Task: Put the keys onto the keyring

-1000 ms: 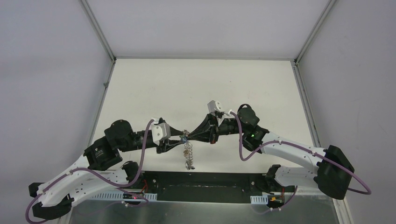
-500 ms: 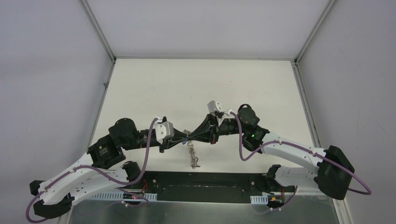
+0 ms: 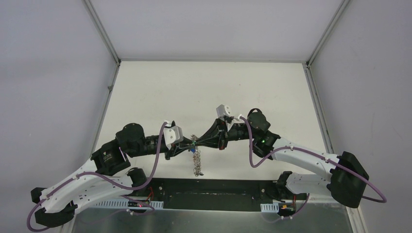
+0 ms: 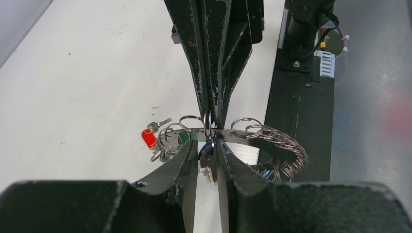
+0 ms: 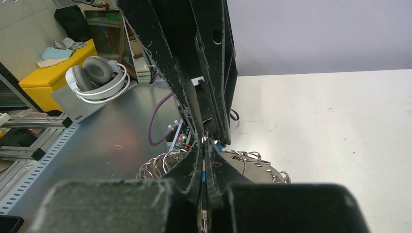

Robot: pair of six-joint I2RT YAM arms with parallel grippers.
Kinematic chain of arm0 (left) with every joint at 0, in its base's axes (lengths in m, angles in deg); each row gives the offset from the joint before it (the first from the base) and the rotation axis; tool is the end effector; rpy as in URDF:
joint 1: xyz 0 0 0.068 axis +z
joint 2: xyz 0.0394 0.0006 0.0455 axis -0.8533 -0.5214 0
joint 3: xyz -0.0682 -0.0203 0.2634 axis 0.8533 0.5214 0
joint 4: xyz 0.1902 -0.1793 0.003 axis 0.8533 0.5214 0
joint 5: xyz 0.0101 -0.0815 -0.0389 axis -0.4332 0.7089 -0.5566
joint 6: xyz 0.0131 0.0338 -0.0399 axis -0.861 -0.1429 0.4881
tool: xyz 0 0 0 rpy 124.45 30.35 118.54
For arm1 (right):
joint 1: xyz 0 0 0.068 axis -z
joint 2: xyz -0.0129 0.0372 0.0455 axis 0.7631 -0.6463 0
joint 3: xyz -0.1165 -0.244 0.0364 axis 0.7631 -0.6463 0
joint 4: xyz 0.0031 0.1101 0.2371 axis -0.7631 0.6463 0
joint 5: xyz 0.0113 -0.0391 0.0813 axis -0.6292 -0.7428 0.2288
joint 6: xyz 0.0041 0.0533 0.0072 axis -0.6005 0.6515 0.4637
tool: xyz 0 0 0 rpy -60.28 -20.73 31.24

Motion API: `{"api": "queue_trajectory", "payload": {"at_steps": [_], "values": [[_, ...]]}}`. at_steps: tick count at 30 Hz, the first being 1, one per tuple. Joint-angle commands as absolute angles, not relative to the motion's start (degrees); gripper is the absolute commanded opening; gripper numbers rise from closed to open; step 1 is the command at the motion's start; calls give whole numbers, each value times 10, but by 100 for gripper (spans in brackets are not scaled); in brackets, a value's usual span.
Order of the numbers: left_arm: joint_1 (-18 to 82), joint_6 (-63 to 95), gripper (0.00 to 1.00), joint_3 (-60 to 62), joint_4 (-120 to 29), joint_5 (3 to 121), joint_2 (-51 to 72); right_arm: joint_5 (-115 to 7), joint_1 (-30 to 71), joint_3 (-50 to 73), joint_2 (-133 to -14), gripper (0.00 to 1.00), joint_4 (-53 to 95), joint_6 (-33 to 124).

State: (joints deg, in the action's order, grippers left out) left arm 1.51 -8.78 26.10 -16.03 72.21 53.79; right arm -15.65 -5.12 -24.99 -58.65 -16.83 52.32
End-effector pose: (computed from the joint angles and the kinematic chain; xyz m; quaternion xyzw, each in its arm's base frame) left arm 0.0581 -0.1099 0.3510 0.5231 0.5734 -0.3461 0.5270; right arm 0.1273 0.2253 0.3136 -0.4874 0.4498 0.6048 0.4409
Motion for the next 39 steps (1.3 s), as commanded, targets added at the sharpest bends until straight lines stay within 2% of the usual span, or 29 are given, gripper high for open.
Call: {"api": "queue_trajectory", "payload": {"at_steps": [1,4,7,9,15,19,28,29,36,39], "values": [[10,-74,20,258,-167,716,536,-158,-50,-242,-561,0,-224,518],[11,-61,23,259,-180,720,539,-159,-50,-242,-561,0,-224,518],[11,-47,31,265,-209,729,541,-160,-50,-242,-562,0,-224,519],[11,-42,31,268,-220,734,541,-160,-50,-242,-562,0,-224,518],[11,-41,18,269,-225,735,537,-162,-50,-243,-561,0,-224,519],[11,-44,1,271,-223,731,538,-164,-51,-243,-560,0,-224,519],[10,-43,0,255,-217,731,535,-175,-50,-247,-559,0,-224,521],[11,-42,0,251,-215,729,533,-179,-50,-248,-558,2,-224,522],[11,-58,0,192,-139,709,498,-225,-49,-260,-528,49,-193,501],[10,-76,0,140,-75,700,466,-237,-49,-257,-511,55,-153,475]]}}
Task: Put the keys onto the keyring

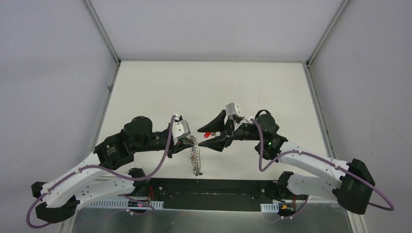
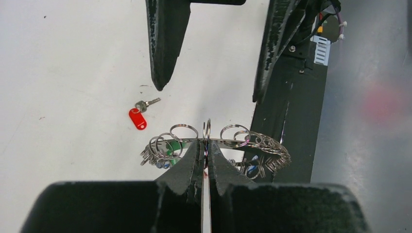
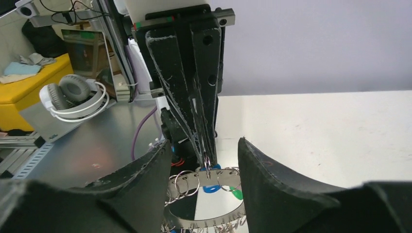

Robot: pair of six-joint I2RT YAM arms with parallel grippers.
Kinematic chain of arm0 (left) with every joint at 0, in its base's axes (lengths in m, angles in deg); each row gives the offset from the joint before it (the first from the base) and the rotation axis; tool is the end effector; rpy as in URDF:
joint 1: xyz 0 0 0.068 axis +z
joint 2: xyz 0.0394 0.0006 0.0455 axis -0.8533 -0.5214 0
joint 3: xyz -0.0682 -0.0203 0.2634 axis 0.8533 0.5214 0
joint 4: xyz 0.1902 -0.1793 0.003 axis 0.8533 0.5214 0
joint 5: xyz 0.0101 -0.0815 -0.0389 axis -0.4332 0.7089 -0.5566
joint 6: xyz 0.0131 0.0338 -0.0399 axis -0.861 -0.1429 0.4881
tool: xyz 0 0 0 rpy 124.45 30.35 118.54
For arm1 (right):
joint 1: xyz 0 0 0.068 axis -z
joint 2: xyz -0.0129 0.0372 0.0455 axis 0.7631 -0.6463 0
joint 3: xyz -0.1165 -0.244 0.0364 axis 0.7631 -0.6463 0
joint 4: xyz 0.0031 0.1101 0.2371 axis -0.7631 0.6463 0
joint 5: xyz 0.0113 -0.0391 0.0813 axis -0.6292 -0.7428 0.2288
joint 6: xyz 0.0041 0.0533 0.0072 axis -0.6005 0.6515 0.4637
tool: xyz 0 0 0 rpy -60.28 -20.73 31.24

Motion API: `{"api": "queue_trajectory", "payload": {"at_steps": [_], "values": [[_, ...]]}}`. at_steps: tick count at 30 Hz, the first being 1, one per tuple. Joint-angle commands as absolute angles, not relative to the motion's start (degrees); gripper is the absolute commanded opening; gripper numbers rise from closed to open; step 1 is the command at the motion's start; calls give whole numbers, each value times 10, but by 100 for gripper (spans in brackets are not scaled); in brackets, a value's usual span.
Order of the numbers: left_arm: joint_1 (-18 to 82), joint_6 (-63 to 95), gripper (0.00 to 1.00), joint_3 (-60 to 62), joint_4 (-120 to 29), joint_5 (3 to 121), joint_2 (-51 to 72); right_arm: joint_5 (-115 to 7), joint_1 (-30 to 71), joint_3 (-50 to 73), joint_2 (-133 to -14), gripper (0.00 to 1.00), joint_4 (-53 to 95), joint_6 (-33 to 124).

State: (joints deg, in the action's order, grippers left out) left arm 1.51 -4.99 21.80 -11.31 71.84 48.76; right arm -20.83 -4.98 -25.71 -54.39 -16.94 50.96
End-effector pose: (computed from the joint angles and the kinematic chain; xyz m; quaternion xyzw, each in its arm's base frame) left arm 0.0649 -0.1200 0.3573 0.5131 0.6189 -0.3502 0.4806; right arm 0.1219 0.2125 0.3271 -0.4641 0.4421 0.5868 0.4948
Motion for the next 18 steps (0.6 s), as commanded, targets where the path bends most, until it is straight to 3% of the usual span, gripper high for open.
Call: {"api": "queue_trajectory", "payload": {"at_steps": [1,8,18], "values": [[10,-83,0,122,-53,697,455,-240,-49,-255,-507,55,-139,467],[11,-135,0,-26,122,682,361,-245,-49,-225,-505,53,-53,430],[11,-200,0,-226,333,689,203,-199,-50,-198,-538,40,-83,452]]}}
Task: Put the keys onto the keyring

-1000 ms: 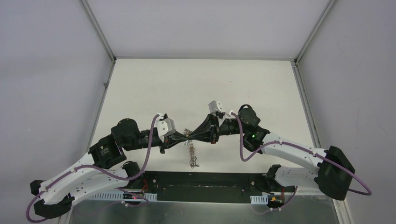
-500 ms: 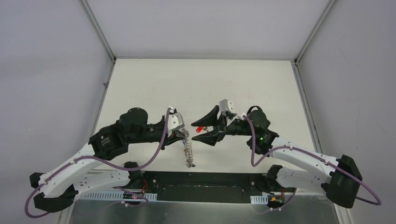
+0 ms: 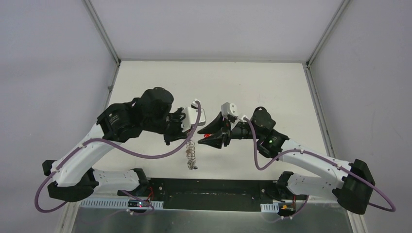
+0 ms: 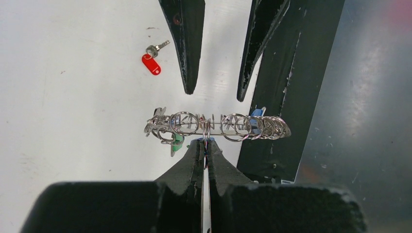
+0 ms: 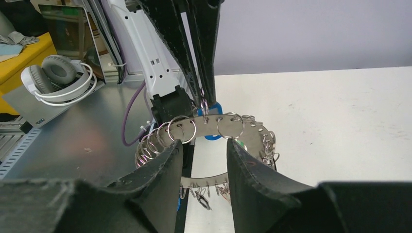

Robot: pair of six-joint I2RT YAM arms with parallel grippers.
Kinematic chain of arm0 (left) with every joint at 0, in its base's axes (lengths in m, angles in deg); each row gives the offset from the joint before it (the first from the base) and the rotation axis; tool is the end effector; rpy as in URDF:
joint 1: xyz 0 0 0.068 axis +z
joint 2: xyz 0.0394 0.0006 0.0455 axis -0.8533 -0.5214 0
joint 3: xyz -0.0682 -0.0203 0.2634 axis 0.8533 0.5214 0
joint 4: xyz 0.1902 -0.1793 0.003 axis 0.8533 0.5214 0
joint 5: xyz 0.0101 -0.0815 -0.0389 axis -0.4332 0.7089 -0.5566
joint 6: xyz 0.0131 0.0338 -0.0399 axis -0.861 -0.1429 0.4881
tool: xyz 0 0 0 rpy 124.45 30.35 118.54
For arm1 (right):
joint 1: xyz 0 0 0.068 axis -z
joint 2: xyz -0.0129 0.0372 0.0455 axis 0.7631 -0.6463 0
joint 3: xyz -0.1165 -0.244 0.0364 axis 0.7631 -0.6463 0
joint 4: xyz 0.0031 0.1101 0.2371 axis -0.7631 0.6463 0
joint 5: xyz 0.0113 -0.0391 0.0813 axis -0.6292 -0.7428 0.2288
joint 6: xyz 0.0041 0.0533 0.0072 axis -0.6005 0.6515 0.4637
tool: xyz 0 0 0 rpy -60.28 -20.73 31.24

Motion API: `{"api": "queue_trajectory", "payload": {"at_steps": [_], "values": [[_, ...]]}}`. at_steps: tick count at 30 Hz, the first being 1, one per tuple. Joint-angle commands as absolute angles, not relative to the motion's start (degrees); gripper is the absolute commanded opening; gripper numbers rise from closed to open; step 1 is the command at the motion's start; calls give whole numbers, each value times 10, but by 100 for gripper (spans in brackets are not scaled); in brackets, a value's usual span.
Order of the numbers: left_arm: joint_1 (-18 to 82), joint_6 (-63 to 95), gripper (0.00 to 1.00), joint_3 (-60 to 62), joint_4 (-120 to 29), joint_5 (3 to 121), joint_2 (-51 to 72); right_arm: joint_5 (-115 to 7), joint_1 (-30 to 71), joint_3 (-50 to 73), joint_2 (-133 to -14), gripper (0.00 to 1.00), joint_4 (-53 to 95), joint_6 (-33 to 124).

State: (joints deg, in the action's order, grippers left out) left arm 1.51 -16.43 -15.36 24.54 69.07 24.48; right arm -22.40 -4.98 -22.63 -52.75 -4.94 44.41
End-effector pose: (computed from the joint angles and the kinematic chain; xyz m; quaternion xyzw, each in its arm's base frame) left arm 0.0836 -0.1459 0.4386 0.6082 0.6679 -0.2418 0.3543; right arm 0.1219 0.2112 0.3315 -0.4871 0.4691 0.5472 0.4933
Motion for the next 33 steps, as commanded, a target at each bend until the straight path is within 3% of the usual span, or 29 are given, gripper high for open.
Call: {"api": "queue_trajectory", "payload": {"at_steps": [1,8,24,29,33], "values": [[11,-204,0,-241,348,687,190,-197,-50,-198,-542,39,-99,459],[11,-213,0,-281,372,696,143,-183,-52,-201,-578,30,-175,507],[10,-209,0,-268,344,721,145,-197,-65,-198,-620,26,-208,511],[10,-205,0,-258,331,727,153,-201,-69,-192,-630,18,-213,515],[10,-203,0,-252,327,730,156,-208,-69,-190,-633,1,-212,518]]}}
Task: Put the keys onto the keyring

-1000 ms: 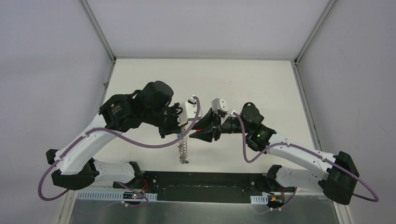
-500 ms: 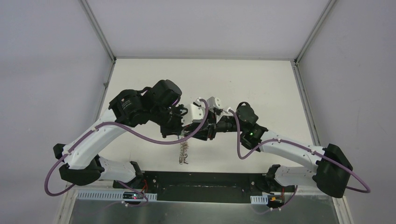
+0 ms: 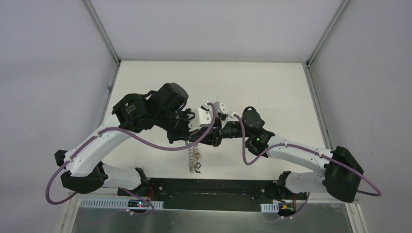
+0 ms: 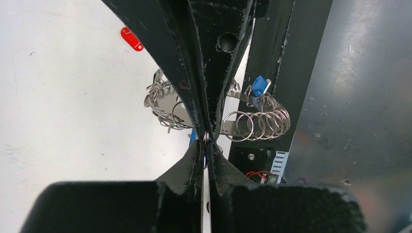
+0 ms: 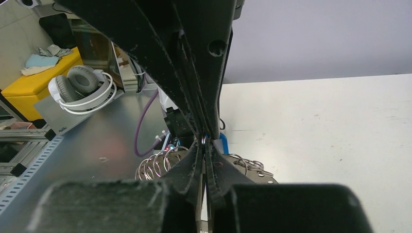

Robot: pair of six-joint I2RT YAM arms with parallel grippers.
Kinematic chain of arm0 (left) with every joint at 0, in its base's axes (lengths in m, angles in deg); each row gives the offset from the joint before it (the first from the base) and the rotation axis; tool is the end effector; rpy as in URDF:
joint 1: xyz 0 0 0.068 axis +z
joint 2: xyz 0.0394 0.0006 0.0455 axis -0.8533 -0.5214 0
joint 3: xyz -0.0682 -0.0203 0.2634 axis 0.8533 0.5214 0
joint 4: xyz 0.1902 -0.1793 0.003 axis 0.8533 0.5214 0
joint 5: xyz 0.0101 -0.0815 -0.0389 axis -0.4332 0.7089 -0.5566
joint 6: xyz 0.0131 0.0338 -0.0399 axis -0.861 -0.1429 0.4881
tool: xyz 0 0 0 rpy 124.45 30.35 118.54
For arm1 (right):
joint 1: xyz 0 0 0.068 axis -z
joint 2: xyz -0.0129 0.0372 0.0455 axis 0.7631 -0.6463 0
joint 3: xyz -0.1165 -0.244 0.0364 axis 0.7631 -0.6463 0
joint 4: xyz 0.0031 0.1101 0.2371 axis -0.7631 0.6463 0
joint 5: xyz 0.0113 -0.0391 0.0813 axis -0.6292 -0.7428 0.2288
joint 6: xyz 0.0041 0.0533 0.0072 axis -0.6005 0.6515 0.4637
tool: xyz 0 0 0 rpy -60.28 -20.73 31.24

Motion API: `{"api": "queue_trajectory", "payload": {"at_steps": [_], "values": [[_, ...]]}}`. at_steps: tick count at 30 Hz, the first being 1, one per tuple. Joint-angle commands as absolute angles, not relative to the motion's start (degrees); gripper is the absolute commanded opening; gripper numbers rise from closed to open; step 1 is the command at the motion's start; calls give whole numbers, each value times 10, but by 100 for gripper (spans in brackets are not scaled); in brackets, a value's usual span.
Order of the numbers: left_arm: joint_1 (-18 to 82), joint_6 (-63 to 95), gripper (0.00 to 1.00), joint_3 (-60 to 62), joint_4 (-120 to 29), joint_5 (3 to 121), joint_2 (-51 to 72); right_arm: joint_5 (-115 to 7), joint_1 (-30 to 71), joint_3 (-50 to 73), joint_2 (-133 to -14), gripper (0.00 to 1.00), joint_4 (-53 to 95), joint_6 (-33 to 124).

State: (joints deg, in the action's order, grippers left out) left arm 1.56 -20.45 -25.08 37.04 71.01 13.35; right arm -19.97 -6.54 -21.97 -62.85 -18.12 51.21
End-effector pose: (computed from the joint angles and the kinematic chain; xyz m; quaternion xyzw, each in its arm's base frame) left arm 0.0999 -0.1729 0.4364 0.6505 0.6838 -0.2185 0.2481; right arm 0.1336 0.2427 0.3161 -0.4756 0.4566 0.5936 0.4615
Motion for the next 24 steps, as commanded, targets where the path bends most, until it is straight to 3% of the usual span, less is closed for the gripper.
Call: {"api": "queue_trajectory", "payload": {"at_steps": [1,6,9,12,24], "values": [[10,-202,0,-250,326,730,157,-207,-69,-191,-633,0,-211,517],[11,-196,3,-241,316,721,169,-208,-69,-194,-624,0,-206,514],[11,-185,30,-223,288,712,195,-209,-69,-199,-613,0,-198,509],[11,-174,44,-181,240,700,239,-208,-69,-202,-602,0,-186,500],[11,-158,48,133,-73,718,512,-191,-69,-212,-580,0,-167,490]]}}
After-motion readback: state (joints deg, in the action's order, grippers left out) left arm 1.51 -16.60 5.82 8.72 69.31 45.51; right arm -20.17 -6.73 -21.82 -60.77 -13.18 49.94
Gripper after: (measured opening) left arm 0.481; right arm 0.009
